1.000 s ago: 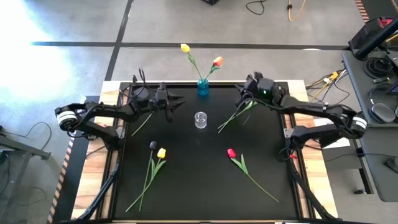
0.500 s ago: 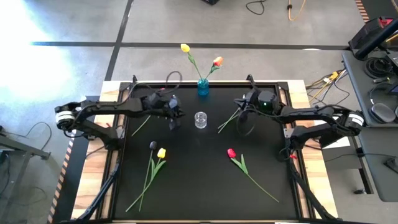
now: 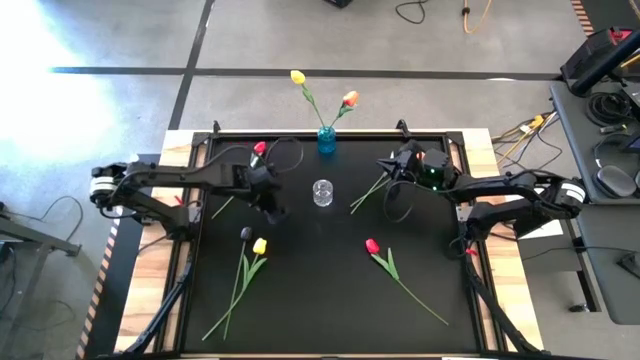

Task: Sort flowers into vase by color
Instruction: Put the yellow tulip into the blue vase

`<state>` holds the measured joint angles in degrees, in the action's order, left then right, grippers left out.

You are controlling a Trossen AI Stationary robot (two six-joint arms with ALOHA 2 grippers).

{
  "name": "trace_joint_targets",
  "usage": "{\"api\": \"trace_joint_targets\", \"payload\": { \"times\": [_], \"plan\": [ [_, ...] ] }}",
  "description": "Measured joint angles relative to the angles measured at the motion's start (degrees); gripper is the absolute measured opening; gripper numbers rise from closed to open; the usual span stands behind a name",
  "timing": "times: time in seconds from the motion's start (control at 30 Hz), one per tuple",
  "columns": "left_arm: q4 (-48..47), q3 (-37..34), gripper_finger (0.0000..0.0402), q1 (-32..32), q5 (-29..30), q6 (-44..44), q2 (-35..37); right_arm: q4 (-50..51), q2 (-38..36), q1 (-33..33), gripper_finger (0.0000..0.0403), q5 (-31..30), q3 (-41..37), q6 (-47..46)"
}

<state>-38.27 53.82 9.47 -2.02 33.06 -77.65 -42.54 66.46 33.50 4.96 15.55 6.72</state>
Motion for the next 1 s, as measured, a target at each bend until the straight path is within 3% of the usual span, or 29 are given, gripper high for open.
{"api": "trace_joint_targets", "payload": {
  "times": [0.23,0.4,0.53,0.67,0.83,1.0],
  "plan": [
    [-6.45,0.00,0.0021,-7.06,-0.82,18.60,0.00,0.26,0.00,0.00,0.0018,-0.01,0.00,0.09],
    [-7.12,0.16,0.0070,-12.84,-3.31,26.93,0.00,0.23,0.00,0.00,0.0018,-0.01,0.00,0.37],
    [-13.48,3.04,0.0114,-16.87,-3.60,33.74,-0.64,0.23,0.00,0.00,0.0018,-0.01,0.00,0.36],
    [-21.22,7.41,0.0145,-20.45,-6.38,39.58,-3.70,0.22,0.00,0.00,0.0018,-0.01,0.00,0.36],
    [-21.80,12.31,0.0160,-23.71,-10.77,44.12,-10.12,0.22,0.00,0.00,0.0018,-0.01,0.00,0.64],
    [-23.87,14.16,0.0175,-26.46,-10.71,46.48,-15.61,0.26,0.00,0.00,0.0018,-0.01,0.00,0.70]
  ]
}}
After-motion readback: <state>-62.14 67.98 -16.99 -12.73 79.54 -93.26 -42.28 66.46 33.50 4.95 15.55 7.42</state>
